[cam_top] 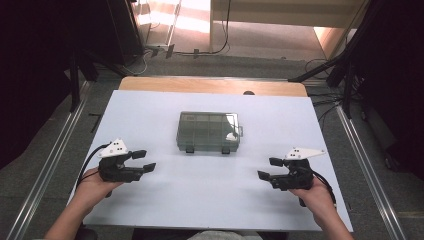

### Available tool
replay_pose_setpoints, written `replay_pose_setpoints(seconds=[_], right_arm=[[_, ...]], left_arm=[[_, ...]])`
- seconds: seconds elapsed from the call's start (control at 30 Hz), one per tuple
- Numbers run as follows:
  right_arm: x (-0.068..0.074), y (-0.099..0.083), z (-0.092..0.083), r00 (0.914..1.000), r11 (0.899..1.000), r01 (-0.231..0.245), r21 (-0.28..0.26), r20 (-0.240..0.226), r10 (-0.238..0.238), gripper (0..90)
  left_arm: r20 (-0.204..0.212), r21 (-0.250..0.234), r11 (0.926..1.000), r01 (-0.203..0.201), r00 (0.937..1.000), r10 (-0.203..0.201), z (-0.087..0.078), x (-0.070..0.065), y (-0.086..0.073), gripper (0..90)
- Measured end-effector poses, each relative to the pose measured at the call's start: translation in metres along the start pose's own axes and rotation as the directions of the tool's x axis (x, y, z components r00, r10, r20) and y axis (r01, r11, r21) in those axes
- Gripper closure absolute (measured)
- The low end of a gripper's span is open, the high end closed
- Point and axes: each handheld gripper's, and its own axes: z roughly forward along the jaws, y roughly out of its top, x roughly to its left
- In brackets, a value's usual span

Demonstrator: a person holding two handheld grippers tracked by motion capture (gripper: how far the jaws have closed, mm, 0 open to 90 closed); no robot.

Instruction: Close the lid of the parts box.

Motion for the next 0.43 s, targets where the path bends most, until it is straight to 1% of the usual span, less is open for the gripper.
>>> replay_pose_setpoints(seconds=[0.33, 0.43], right_arm=[[0.0000, 0.0000, 0.0000, 1.0000, 1.000, 0.003, 0.002, -0.002, -0.003, 27.8], [-0.0006, -0.0002, -0.0001, 1.0000, 1.000, 0.002, 0.005, -0.002, -0.002, 27.8]], left_arm=[[0.001, -0.001, 1.0000, 0.004, 1.0000, -0.004, -0.0001, 0.0004, 0.0001, 36.6], [0.002, 0.005, 1.0000, 0.004, 1.0000, -0.004, 0.0006, 0.0012, 0.0000, 36.6]])
